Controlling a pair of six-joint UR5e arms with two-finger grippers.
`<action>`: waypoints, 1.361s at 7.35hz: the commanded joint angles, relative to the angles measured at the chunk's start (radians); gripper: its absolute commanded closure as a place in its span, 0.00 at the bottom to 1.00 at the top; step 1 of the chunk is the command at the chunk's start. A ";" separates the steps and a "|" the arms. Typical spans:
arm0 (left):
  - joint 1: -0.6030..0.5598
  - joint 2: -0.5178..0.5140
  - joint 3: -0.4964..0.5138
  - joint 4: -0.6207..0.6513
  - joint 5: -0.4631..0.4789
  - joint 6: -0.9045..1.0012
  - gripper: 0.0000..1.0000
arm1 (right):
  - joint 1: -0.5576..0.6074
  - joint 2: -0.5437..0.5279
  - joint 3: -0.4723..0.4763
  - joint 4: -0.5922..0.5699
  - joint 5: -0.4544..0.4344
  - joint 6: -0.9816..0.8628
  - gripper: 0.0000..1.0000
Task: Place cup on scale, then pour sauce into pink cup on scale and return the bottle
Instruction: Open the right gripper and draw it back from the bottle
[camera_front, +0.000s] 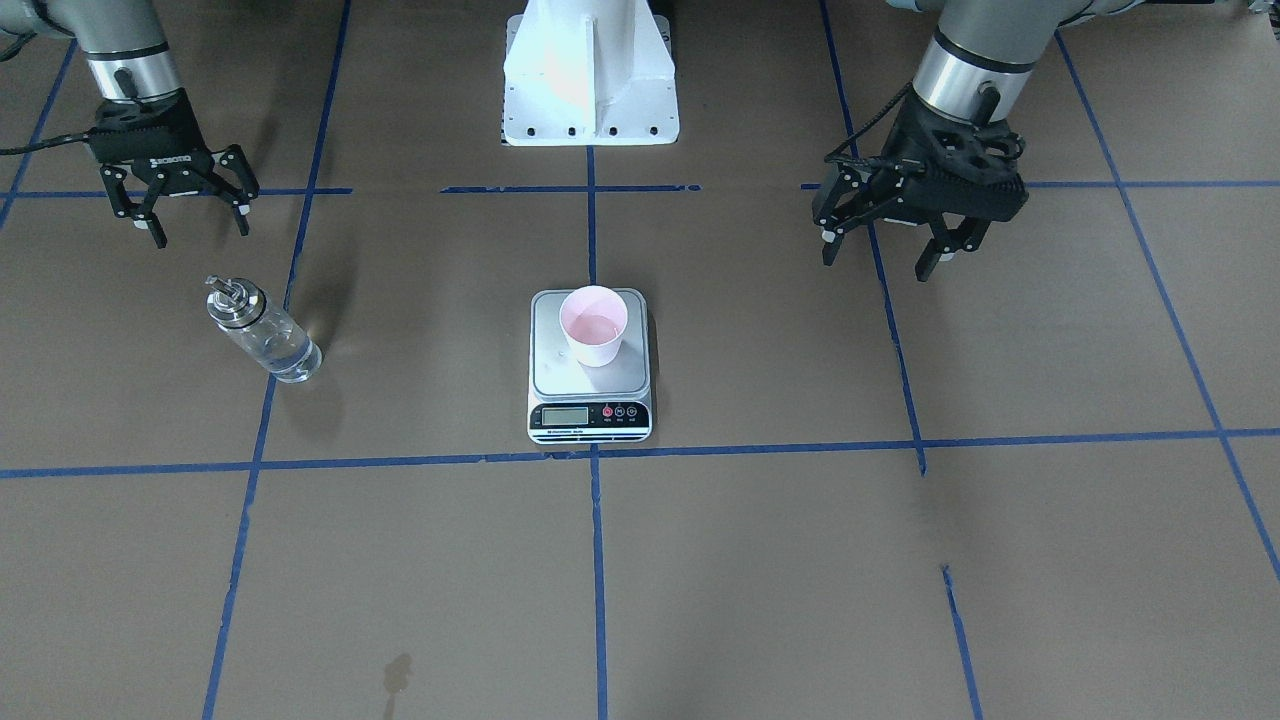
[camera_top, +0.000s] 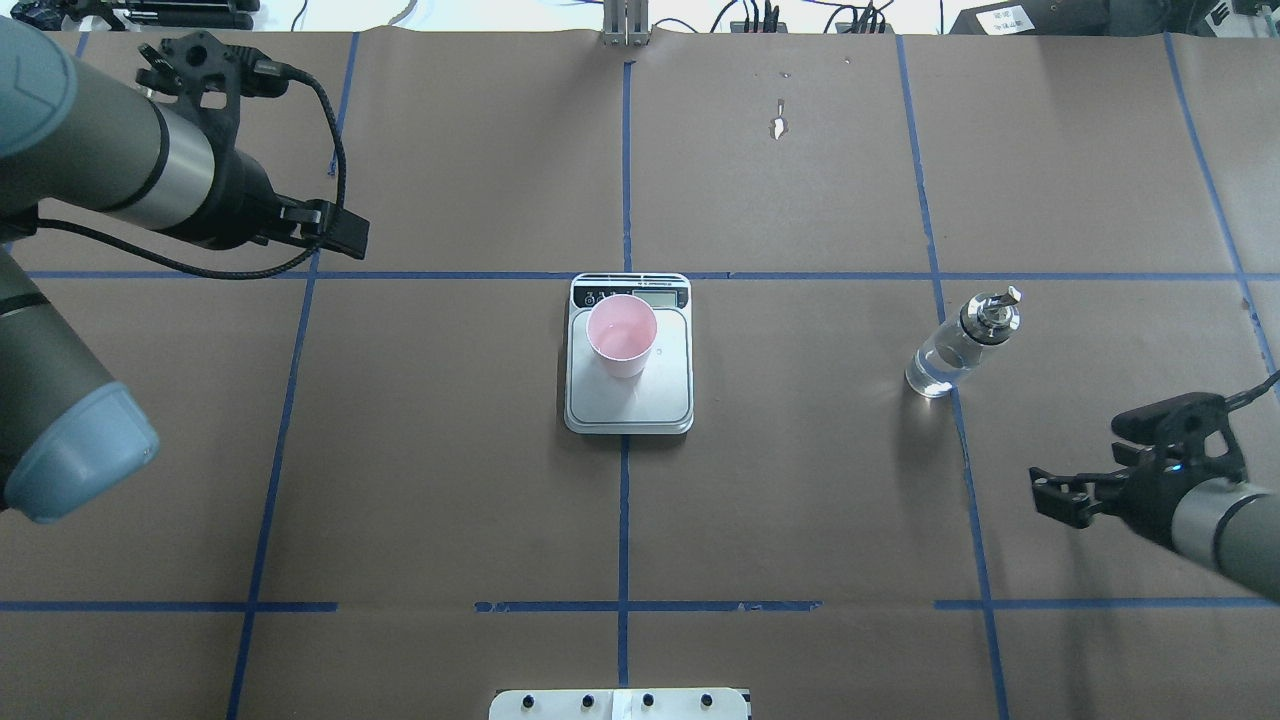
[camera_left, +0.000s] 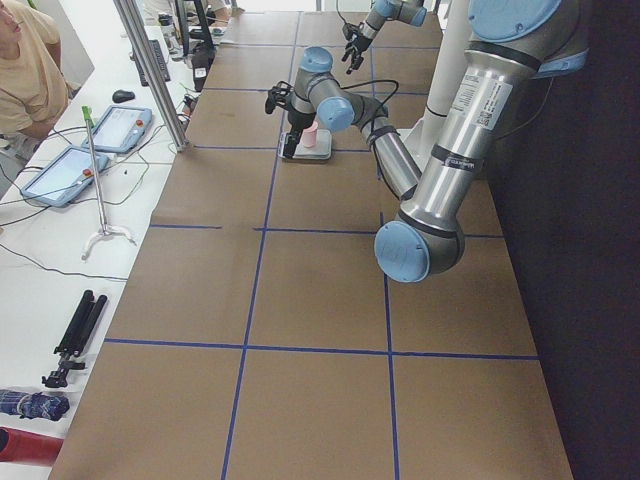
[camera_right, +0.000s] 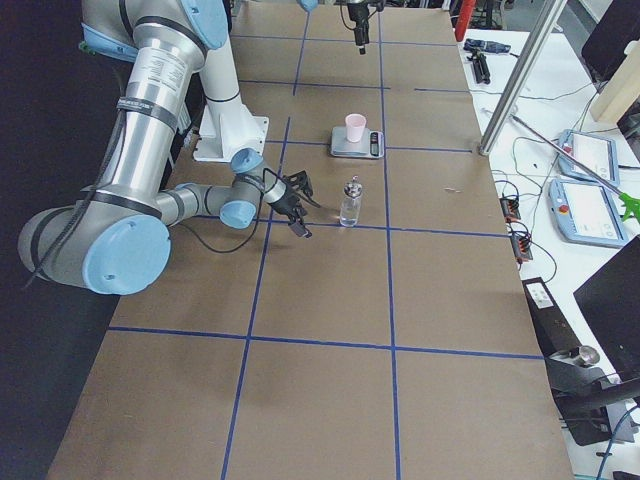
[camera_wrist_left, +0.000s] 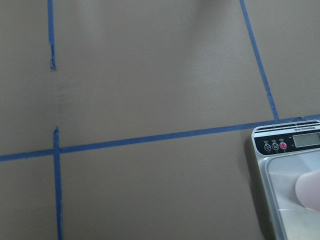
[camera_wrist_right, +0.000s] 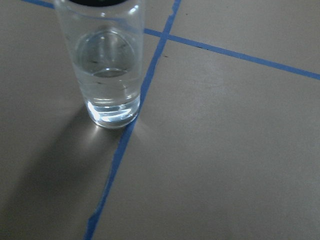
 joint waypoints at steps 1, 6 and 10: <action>-0.094 0.000 0.063 -0.007 -0.021 0.141 0.00 | 0.389 0.008 -0.116 0.075 0.454 -0.286 0.00; -0.480 0.092 0.304 -0.011 -0.246 0.747 0.00 | 0.973 0.415 -0.477 -0.405 0.850 -0.861 0.00; -0.662 0.217 0.429 0.001 -0.366 0.969 0.00 | 1.140 0.571 -0.505 -0.842 0.911 -1.095 0.00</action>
